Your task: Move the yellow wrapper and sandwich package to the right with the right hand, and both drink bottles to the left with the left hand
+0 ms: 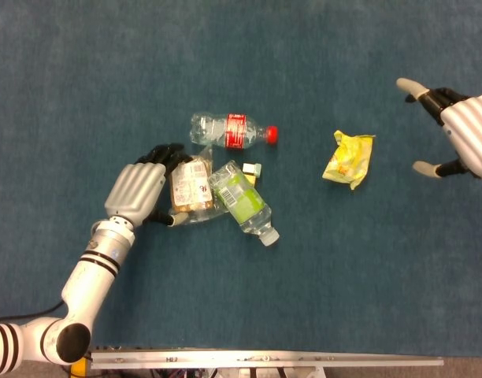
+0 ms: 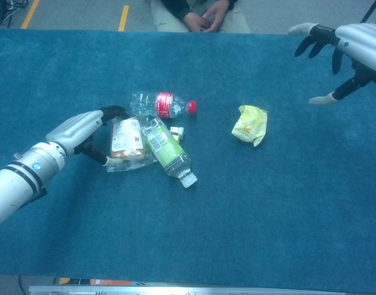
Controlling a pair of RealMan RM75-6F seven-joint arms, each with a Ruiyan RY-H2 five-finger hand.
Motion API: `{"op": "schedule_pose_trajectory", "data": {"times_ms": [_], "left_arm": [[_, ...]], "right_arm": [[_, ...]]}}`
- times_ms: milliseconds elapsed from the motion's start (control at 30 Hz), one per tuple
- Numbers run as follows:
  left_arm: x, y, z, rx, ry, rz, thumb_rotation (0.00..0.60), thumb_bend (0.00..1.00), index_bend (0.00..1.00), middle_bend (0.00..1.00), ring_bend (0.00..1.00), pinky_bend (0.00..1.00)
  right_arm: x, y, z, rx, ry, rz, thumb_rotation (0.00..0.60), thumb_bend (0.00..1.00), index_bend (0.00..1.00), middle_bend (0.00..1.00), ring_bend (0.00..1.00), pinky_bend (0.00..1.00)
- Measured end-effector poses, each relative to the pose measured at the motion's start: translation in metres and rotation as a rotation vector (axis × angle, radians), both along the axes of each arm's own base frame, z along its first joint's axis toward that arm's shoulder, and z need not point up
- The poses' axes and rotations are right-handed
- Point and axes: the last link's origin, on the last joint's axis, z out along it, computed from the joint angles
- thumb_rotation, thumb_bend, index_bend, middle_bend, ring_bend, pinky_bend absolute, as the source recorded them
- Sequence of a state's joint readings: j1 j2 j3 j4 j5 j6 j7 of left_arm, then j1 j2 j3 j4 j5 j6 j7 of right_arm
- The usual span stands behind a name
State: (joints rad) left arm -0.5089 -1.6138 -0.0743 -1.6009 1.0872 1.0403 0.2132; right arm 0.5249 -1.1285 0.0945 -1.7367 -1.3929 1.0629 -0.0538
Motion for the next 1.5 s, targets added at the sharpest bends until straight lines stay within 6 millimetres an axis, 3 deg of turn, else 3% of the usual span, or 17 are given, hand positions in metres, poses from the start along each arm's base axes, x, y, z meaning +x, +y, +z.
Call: {"op": "schedule_pose_trajectory", "data": {"times_ms": [167,300,700,1000,1500], "left_arm": [[-0.004,0.001,0.003,0.010,-0.018,0.011,0.600,0.17,0.35,0.30,0.25,0.34],[-0.009,0.004,0.009,0.017,-0.019,0.021,0.600,0.17,0.35,0.31,0.25,0.35],[-0.014,0.025,0.053,0.100,-0.022,0.002,0.600,0.17,0.35,0.31,0.26,0.35],[0.013,0.029,0.067,0.064,-0.115,-0.031,0.600,0.17,0.35,0.31,0.26,0.35],[0.074,0.024,0.041,-0.075,-0.201,-0.146,0.600,0.17,0.31,0.30,0.24,0.35]], "right_arm": [[0.002,0.000,-0.001,0.000,-0.004,0.001,0.600,0.05,0.08,0.31,0.29,0.52],[0.003,-0.001,-0.002,-0.003,-0.010,-0.001,0.600,0.05,0.08,0.31,0.29,0.52],[0.005,-0.002,-0.003,-0.014,-0.021,-0.003,0.600,0.05,0.08,0.31,0.29,0.52],[0.006,-0.001,-0.007,-0.013,-0.029,-0.005,0.600,0.05,0.08,0.31,0.29,0.52],[0.004,-0.006,-0.007,-0.034,-0.044,-0.026,0.600,0.05,0.08,0.31,0.29,0.52]]}}
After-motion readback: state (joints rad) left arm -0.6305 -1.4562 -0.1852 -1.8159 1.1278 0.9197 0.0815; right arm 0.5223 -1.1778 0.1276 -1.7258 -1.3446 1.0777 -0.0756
